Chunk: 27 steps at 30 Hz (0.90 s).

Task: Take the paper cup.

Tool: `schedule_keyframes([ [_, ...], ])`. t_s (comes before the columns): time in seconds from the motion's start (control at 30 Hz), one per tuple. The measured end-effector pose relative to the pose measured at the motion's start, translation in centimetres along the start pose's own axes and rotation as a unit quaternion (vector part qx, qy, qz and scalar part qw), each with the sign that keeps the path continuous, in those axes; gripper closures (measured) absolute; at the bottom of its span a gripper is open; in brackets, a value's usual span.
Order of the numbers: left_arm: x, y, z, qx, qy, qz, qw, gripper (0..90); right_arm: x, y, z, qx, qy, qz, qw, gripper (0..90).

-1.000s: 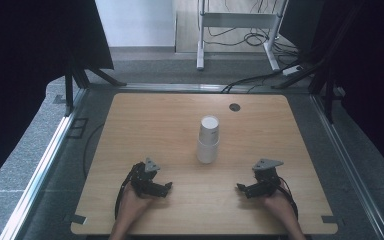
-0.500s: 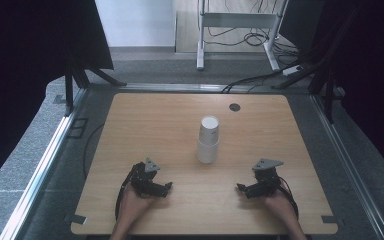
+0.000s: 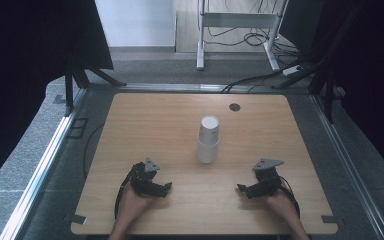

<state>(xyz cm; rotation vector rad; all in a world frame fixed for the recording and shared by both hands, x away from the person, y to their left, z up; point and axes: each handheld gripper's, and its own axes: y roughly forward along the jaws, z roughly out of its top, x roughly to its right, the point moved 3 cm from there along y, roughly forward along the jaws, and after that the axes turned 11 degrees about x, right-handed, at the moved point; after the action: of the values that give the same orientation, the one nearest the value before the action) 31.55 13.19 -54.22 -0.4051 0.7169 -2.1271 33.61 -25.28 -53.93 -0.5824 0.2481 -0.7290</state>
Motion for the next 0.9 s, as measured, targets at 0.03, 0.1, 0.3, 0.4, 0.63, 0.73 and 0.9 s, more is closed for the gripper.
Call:
schedule_keyframes([
  [0.03, 0.0, 0.0, 0.0, 0.0, 0.001, 0.003, 1.0, 0.0, 0.0, 0.0, 0.0, -0.001, -0.002, 0.0, 1.0, 0.2],
  [0.1, -0.1, -0.1, 0.0, 0.0, 0.004, 0.005, 1.0, 0.0, 0.0, -0.1, 0.1, -0.003, -0.001, 0.001, 1.0, 0.5],
  [0.3, -0.2, -0.5, 0.4, 0.008, 0.008, 0.003, 0.9999, 0.0, 0.0, -0.3, 0.3, -0.003, -0.004, 0.004, 1.0, 0.7],
  [0.4, -0.1, -0.7, 0.7, 0.014, 0.013, 0.001, 0.9998, 0.0, -0.1, -0.5, 0.7, 0.001, -0.005, 0.007, 1.0, 0.6],
  [0.63, 0.0, -1.1, 1.5, 0.031, 0.018, -0.011, 0.9993, 1.2, 0.0, -1.1, 1.3, 0.008, -0.001, 0.013, 0.9999, 1.0],
  [0.73, 0.1, -1.1, 1.8, 0.036, 0.018, -0.016, 0.9991, 1.2, 0.1, -1.3, 1.7, 0.01, -0.002, 0.015, 0.9998, 1.0],
  [0.9, 0.1, -1.2, 2.3, 0.041, 0.022, -0.021, 0.9987, 1.3, 0.0, -1.5, 2.1, 0.013, -0.001, 0.018, 0.9998, 1.0],
])
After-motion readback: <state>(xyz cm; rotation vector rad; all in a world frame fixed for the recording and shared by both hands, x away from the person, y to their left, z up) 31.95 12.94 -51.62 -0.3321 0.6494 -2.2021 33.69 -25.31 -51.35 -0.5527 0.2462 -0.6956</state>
